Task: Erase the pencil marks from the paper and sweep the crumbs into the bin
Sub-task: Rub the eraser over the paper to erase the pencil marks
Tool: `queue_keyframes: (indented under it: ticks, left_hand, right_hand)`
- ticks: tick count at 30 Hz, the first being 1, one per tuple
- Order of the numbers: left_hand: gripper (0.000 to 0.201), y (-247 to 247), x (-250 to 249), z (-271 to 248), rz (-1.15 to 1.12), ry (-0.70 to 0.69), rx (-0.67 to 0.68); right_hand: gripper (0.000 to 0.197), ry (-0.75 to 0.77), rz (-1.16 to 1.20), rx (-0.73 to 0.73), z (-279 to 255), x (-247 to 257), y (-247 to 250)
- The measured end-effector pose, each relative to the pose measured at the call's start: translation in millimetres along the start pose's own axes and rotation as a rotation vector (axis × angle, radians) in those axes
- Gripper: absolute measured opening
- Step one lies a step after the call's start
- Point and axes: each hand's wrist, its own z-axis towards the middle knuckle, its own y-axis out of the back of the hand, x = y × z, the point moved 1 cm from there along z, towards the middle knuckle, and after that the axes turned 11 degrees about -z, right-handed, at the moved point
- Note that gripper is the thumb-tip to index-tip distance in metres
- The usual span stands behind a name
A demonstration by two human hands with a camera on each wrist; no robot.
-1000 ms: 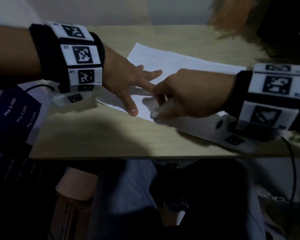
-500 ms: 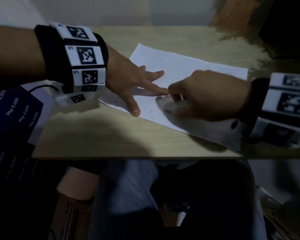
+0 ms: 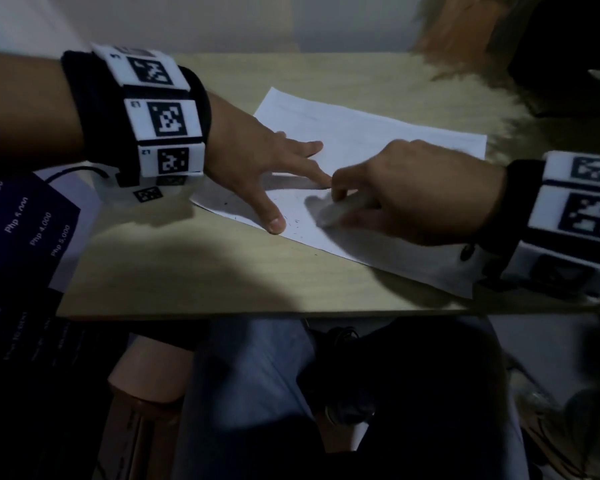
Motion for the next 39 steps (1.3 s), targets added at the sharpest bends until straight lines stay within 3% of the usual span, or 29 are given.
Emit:
queue_keyframes:
  ticks: [3, 6, 8, 12, 15, 18, 22, 24, 27, 32, 36, 39]
  left_hand:
    - [0.095, -0.1, -3.1, 4.3, 0.012, -0.055, -0.05]
    - [0.097, 2.1, -7.4, 5.6, 0.033, -0.03, -0.022]
    - [0.095, 3.7, -10.1, 6.6, 0.063, -0.017, -0.007]
    - [0.092, 5.6, -11.7, 9.2, 0.11, -0.017, -0.002]
    - [0.089, 4.4, -13.9, 6.0, 0.092, 0.006, 0.018]
    - [0.091, 4.2, -14.3, 7.7, 0.09, 0.016, 0.014]
    - [0.095, 3.8, -12.4, 9.0, 0.115, 0.015, 0.013]
    - [0.095, 3.6, -12.3, 8.5, 0.119, 0.016, 0.015]
    - [0.093, 4.0, -13.3, 8.5, 0.112, 0.014, 0.019]
    - [0.097, 3.5, -11.2, 9.9, 0.114, 0.02, 0.013]
    - [0.093, 3.4, -12.2, 9.4, 0.099, 0.018, 0.025]
    - [0.096, 3.3, -11.5, 10.0, 0.113, 0.017, 0.019]
  right_hand:
    - [0.039, -0.029, 0.077, -0.048, 3.9, -11.0, -3.6]
    - [0.041, 0.073, 0.246, 0.069, -1.8, -1.9, -4.2]
    - [0.043, 0.062, 0.261, 0.09, 3.2, -4.9, -1.7]
    - [0.035, -0.043, 0.197, -0.042, 9.9, -16.5, -3.4]
    - [0.022, 0.096, 0.2, -0.036, -0.9, 3.9, -4.5]
    - [0.03, 0.104, 0.274, 0.058, 2.6, -3.9, -2.3]
    - [0.037, -0.004, 0.174, -0.044, 6.8, -15.3, -6.0]
    - [0.031, 0.049, 0.143, -0.071, -2.6, -0.4, -8.9]
    - [0.03, 0.103, 0.23, 0.035, -5.4, 2.9, -5.9]
    - [0.039, -0.039, 0.136, -0.045, 2.8, -13.9, -4.2]
    - [0.036, 0.109, 0.199, 0.033, -11.3, 12.7, -5.0]
    - [0.039, 0.038, 0.223, 0.045, 1.4, -5.2, -1.0]
